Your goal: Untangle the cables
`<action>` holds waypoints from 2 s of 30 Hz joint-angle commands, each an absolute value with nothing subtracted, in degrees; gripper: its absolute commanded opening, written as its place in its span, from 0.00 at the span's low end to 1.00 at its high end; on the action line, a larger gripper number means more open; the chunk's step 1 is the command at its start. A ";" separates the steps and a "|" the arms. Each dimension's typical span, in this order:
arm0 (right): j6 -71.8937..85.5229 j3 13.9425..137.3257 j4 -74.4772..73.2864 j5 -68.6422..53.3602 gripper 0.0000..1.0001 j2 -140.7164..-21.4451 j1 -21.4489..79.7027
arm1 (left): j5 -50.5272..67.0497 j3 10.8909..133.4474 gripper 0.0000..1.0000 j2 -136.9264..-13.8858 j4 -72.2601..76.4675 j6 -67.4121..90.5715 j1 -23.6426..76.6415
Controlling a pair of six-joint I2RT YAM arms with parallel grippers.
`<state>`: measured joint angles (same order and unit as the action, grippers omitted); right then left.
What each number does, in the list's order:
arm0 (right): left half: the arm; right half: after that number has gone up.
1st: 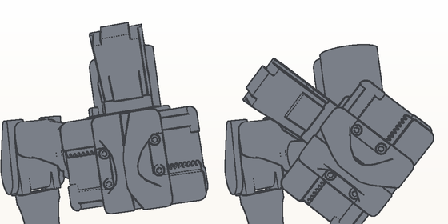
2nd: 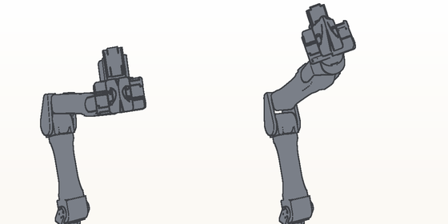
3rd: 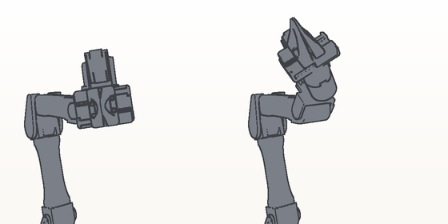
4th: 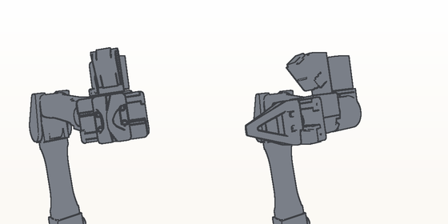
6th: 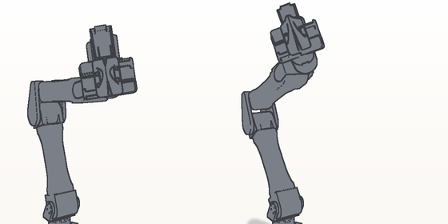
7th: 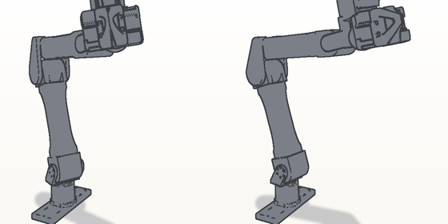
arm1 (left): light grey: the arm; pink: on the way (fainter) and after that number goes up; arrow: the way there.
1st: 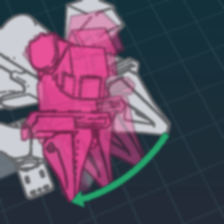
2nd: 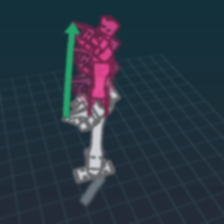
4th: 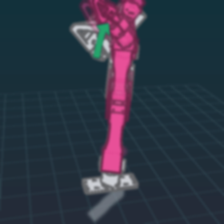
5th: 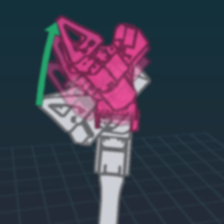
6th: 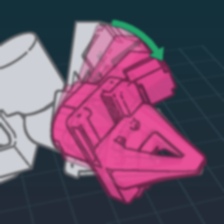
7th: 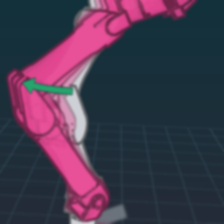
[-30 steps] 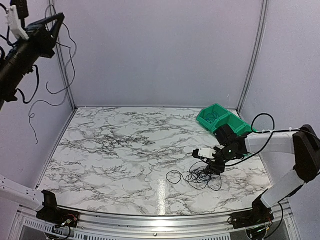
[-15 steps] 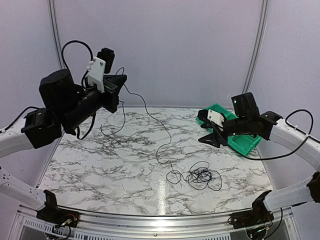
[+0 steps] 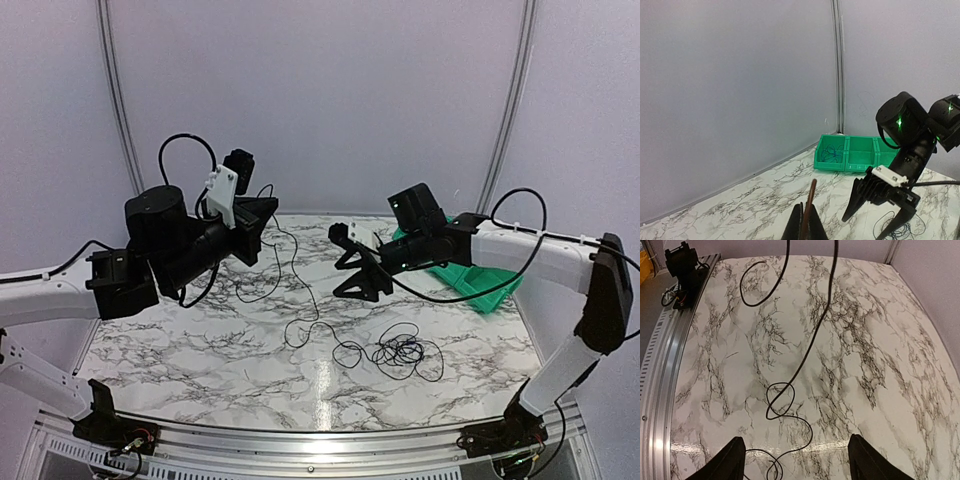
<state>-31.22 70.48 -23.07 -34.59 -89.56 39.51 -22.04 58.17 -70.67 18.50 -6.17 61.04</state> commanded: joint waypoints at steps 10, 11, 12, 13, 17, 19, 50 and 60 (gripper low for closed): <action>-23.91 71.01 -12.60 -31.66 0.72 -97.27 46.27 | -20.57 54.29 0.00 -66.42 26.35 -0.35 60.64; -23.08 71.28 -12.24 -30.49 0.70 -97.70 46.36 | -20.64 54.13 0.00 -66.36 26.35 -0.35 60.64; -22.28 71.54 -12.02 -29.42 0.66 -98.18 46.31 | -20.65 54.00 0.00 -66.25 26.44 -0.35 60.64; -21.56 71.91 -11.82 -28.55 0.58 -98.59 46.32 | -20.65 53.85 0.00 -66.09 26.40 -0.35 60.64; -19.52 72.56 -11.47 -25.09 0.26 -98.61 46.09 | -21.20 53.04 0.00 -65.46 26.46 -0.35 60.66; -19.68 73.31 -12.13 -24.61 0.11 -97.49 45.69 | -21.91 52.25 0.00 -65.23 26.43 -0.35 60.64; -20.97 98.95 -16.33 -20.10 0.00 -84.74 13.13 | -22.85 34.98 0.70 -59.59 26.41 12.93 60.73; -17.76 98.88 -14.21 -22.11 0.00 -85.40 0.85 | -23.05 33.24 0.68 -57.88 26.43 14.06 60.73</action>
<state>-20.51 96.90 -16.34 -21.12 -86.11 4.60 -22.74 33.78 -59.18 25.21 13.17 60.84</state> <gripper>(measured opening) 0.020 0.677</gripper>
